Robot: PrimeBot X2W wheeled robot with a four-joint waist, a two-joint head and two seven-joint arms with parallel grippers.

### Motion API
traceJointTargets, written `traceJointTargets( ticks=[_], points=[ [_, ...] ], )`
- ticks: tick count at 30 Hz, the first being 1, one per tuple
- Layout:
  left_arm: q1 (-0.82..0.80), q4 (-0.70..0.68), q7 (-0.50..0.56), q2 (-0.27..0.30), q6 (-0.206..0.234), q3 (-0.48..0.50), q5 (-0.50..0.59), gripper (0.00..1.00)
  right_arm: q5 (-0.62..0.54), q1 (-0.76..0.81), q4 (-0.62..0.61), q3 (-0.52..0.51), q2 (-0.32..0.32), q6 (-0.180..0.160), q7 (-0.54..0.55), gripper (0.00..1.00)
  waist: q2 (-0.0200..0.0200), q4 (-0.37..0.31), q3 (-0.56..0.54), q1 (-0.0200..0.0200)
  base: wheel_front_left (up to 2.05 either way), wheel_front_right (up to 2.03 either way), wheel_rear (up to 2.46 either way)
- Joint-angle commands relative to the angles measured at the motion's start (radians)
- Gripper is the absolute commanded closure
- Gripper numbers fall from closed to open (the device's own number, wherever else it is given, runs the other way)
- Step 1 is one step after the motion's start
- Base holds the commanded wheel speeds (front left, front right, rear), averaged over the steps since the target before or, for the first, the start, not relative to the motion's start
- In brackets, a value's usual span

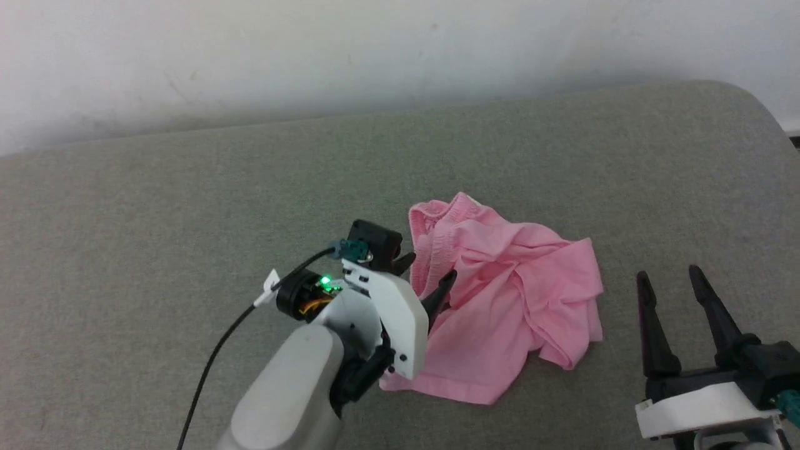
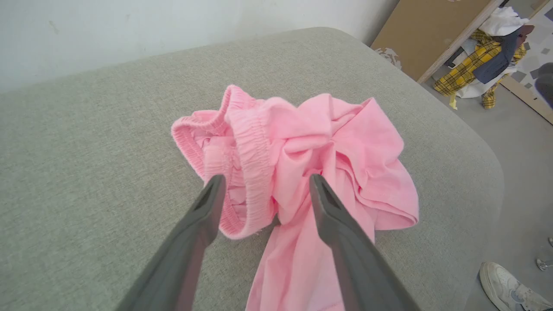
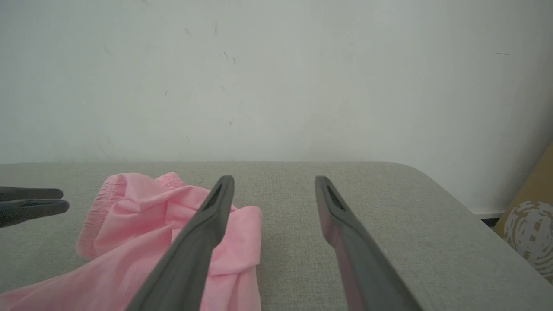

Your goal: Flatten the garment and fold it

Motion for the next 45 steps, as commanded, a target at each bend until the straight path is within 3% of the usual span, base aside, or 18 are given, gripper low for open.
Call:
traceJointTargets(
  ticks=[1, 11, 12, 13, 14, 19, 27, 31, 38, 42, 45],
  points=[
    [-0.04, 0.022, 0.03, -0.001, 0.001, 0.001, -0.004, 0.0, -0.01, -0.015, 0.003, 0.009, 0.004, -0.001, -0.009, 0.0, -0.0001, -0.06, 0.056, -0.0002, 0.0, 0.0, 0.0],
    [-0.184, 0.146, 0.097, 0.016, 0.004, -0.01, -0.001, 0.0, -0.004, -0.046, 0.031, 0.041, 0.012, -0.001, -0.027, 0.0, -0.0001, -0.114, 0.109, -0.0002, 0.0, 0.0, 0.0],
    [-0.189, 0.153, 0.096, 0.016, 0.002, -0.012, -0.009, 0.07, -0.004, -0.048, 0.035, 0.043, 0.013, -0.001, -0.028, 0.0, -0.0001, -0.115, 0.111, -0.0002, 0.0, 0.0, 0.0],
    [-0.193, 0.157, 0.094, 0.016, 0.0, -0.017, -0.02, 0.89, -0.004, -0.05, 0.039, 0.044, 0.013, -0.001, -0.029, 0.0, -0.0001, -0.117, 0.112, -0.0002, 0.0, 0.0, 0.0],
    [-0.195, 0.16, 0.093, 0.015, -0.002, -0.019, -0.04, 1.0, -0.004, -0.053, 0.043, 0.046, 0.013, -0.001, -0.03, 0.0, -0.0001, -0.118, 0.112, -0.0002, 0.0, 0.0, 0.0],
    [-0.244, 0.122, 0.019, 0.02, -0.006, -0.005, -0.113, 1.0, -0.005, -0.067, 0.066, 0.045, 0.014, -0.001, -0.034, 0.0, -0.0001, -0.111, 0.086, -0.0002, 0.0, 0.0, 0.0],
    [-0.382, 0.016, -0.258, 0.061, -0.008, 0.055, -0.117, 1.0, -0.001, -0.073, 0.096, 0.059, 0.015, -0.001, -0.035, 0.0, -0.0001, -0.09, 0.024, -0.0002, 0.0, 0.0, 0.0],
    [-0.378, -0.046, -0.362, 0.09, -0.006, 0.079, -0.106, 1.0, 0.006, -0.066, 0.105, 0.06, 0.015, -0.001, -0.036, 0.0, -0.0001, -0.057, 0.01, -0.0002, 0.0, 0.0, 0.0],
    [-0.147, -0.042, -0.375, 0.187, 0.07, 0.134, -0.108, 1.0, 0.004, -0.058, 0.121, 0.073, 0.015, -0.001, -0.036, 0.0, -0.0001, 0.009, 0.005, -0.0002, 0.0, 0.0, 0.0],
    [0.032, 0.004, -0.363, 0.208, 0.117, 0.165, -0.148, 1.0, -0.003, -0.059, 0.125, 0.074, 0.015, -0.001, -0.033, 0.0, -0.0001, 0.046, 0.005, -0.0002, 0.0, 0.0, 0.0],
    [0.145, 0.031, -0.336, 0.209, 0.119, 0.151, -0.172, 1.0, -0.009, -0.06, 0.13, 0.072, 0.015, -0.001, -0.024, 0.0, -0.0001, 0.07, 0.004, -0.0002, 0.0, 0.0, 0.0]
  ],
)
